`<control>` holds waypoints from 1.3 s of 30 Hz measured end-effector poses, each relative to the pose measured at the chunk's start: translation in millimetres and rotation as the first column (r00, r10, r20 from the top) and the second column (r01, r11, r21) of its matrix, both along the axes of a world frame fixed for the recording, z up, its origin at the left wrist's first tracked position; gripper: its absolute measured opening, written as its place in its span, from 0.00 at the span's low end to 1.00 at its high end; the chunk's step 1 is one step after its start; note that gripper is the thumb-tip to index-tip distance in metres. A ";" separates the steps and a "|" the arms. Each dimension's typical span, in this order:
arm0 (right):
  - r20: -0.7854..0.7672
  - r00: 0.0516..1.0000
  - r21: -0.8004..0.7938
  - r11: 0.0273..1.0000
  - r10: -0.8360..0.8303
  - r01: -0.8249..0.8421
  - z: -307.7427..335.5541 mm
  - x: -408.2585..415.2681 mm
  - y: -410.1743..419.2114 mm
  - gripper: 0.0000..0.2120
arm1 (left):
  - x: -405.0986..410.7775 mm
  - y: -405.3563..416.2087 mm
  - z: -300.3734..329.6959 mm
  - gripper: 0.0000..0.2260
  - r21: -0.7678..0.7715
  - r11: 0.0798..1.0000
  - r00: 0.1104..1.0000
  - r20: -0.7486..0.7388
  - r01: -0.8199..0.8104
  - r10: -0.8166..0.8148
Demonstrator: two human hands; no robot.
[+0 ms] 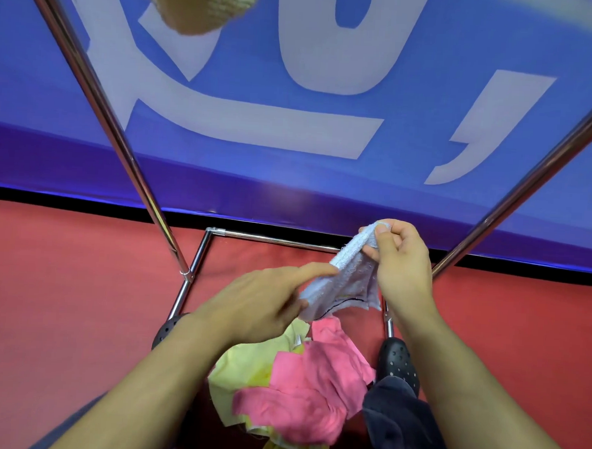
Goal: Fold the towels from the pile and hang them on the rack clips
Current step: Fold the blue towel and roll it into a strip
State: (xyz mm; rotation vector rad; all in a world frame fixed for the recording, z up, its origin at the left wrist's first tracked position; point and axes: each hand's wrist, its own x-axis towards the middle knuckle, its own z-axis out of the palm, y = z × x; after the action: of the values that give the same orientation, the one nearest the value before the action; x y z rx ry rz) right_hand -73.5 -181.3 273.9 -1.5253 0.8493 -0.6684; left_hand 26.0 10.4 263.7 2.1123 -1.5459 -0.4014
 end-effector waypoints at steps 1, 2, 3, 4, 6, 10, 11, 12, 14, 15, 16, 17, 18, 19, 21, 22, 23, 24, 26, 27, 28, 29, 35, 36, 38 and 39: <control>-0.002 1.000 -0.001 1.000 0.010 -0.010 -1.2 0.5 0.6 0.05 | -2.9 -1.0 -0.2 0.28 0.027 0.999 1.000 0.002 0.023 -0.023; -0.006 1.000 -0.005 1.000 0.021 -0.021 -2.1 0.9 1.4 0.06 | -5.5 -2.2 -0.8 0.28 0.049 0.998 0.999 0.006 0.039 -0.039; -0.012 0.999 -0.013 0.999 0.033 -0.033 -3.2 1.1 2.1 0.06 | -7.7 -3.2 -1.3 0.28 0.070 0.996 0.999 0.012 0.047 -0.048; -0.020 0.999 -0.023 0.999 0.046 -0.046 -4.3 1.2 2.6 0.07 | -9.0 -4.6 -1.8 0.29 0.092 0.995 0.999 0.018 0.043 -0.045; -0.045 0.996 -0.042 0.996 0.072 -0.074 -5.7 0.7 3.6 0.07 | -9.4 -5.8 -1.1 0.29 0.153 0.988 1.000 0.016 0.008 -0.010; -0.065 0.994 -0.040 0.995 0.088 -0.091 -4.6 -0.2 5.3 0.07 | -4.5 -4.7 -2.8 0.30 0.214 0.975 0.997 -0.043 -0.052 0.062; -0.073 0.993 -0.045 0.995 0.089 -0.092 -3.5 -0.2 5.8 0.07 | -1.5 -4.0 -4.8 0.30 0.213 0.974 0.993 -0.070 -0.077 0.094; -0.083 0.992 -0.058 0.994 0.091 -0.096 -2.5 -0.3 6.3 0.06 | 1.8 -3.4 -6.9 0.30 0.206 0.973 0.986 -0.108 -0.102 0.126; -0.105 0.988 -0.099 0.988 0.109 -0.119 -2.0 -0.1 7.4 0.05 | 8.3 -2.7 -10.6 0.31 0.176 0.973 0.966 -0.185 -0.148 0.180; -0.112 0.986 -0.114 0.984 0.126 -0.139 -1.9 -0.2 8.3 0.05 | 10.8 -2.2 -11.7 0.31 0.159 0.972 0.952 -0.228 -0.172 0.205; -0.112 0.983 -0.118 0.980 0.148 -0.161 -2.0 0.1 9.5 0.05 | 13.2 -2.1 -13.0 0.30 0.142 0.970 0.933 -0.276 -0.198 0.231; -0.109 0.979 -0.112 0.976 0.174 -0.186 -1.9 0.3 11.2 0.04 | 15.2 -2.0 -13.8 0.29 0.127 0.966 0.908 -0.330 -0.227 0.257; -0.105 0.974 -0.102 0.972 0.203 -0.213 -1.9 0.5 12.9 0.04 | 16.9 -2.5 -14.6 0.28 0.117 0.959 0.877 -0.389 -0.256 0.282; -0.100 0.967 -0.091 0.965 0.235 -0.244 -1.8 1.0 14.7 0.04 | 17.9 -3.3 -14.4 0.27 0.113 0.952 0.842 -0.447 -0.283 0.303; -0.085 0.949 -0.074 0.948 0.304 -0.310 -1.6 2.1 17.9 0.03 | 19.3 -4.8 -12.4 0.26 0.104 0.938 0.773 -0.540 -0.330 0.332; -0.079 0.938 -0.066 0.937 0.338 -0.344 -2.0 2.9 19.4 0.04 | 20.8 -5.0 -11.9 0.25 0.098 0.929 0.745 -0.570 -0.357 0.346; -0.078 0.926 -0.057 0.925 0.370 -0.375 -2.8 3.7 20.6 0.05 | 22.5 -4.9 -11.4 0.25 0.093 0.919 0.722 -0.591 -0.383 0.360; -0.082 0.914 -0.050 0.914 0.399 -0.403 -4.2 4.7 21.5 0.05 | 24.3 -4.8 -11.2 0.24 0.093 0.909 0.703 -0.604 -0.406 0.376; -0.098 0.892 -0.042 0.893 0.442 -0.447 -7.6 6.6 23.1 0.06 | 26.0 -4.6 -10.6 0.23 0.101 0.895 0.676 -0.621 -0.434 0.397; -0.101 0.883 -0.039 0.885 0.458 -0.464 -9.1 7.5 24.4 0.06 | 26.1 -4.3 -10.1 0.23 0.102 0.893 0.667 -0.628 -0.439 0.400; -0.098 0.876 -0.035 0.878 0.473 -0.478 -10.4 8.4 26.0 0.06 | 25.9 -4.0 -9.4 0.23 0.101 0.891 0.661 -0.635 -0.442 0.400; -0.096 0.868 -0.031 0.870 0.488 -0.492 -11.5 9.1 27.5 0.06 | 25.9 -3.5 -8.4 0.23 0.100 0.890 0.657 -0.639 -0.444 0.400; -0.152 0.813 -0.062 0.816 0.562 -0.575 -16.6 11.4 36.0 0.03 | 26.2 -0.5 -4.0 0.23 0.114 0.891 0.656 -0.636 -0.440 0.406; -0.171 0.807 -0.073 0.810 0.565 -0.582 -17.5 11.1 36.8 0.03 | 25.7 -0.2 -3.2 0.23 0.118 0.891 0.658 -0.634 -0.437 0.407; -0.196 0.798 -0.087 0.800 0.570 -0.593 -17.8 10.6 38.2 0.03 | 24.5 0.4 -2.0 0.23 0.123 0.896 0.662 -0.633 -0.426 0.402; -0.202 0.793 -0.094 0.795 0.574 -0.599 -17.3 10.5 38.8 0.03 | 24.3 0.9 -1.8 0.23 0.124 0.898 0.661 -0.637 -0.422 0.398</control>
State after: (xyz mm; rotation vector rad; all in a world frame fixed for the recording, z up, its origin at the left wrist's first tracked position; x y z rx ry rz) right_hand -63.0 -142.6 256.6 -1.8828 0.3932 -0.1433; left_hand 50.4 11.3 262.0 1.9091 -0.6385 -0.8255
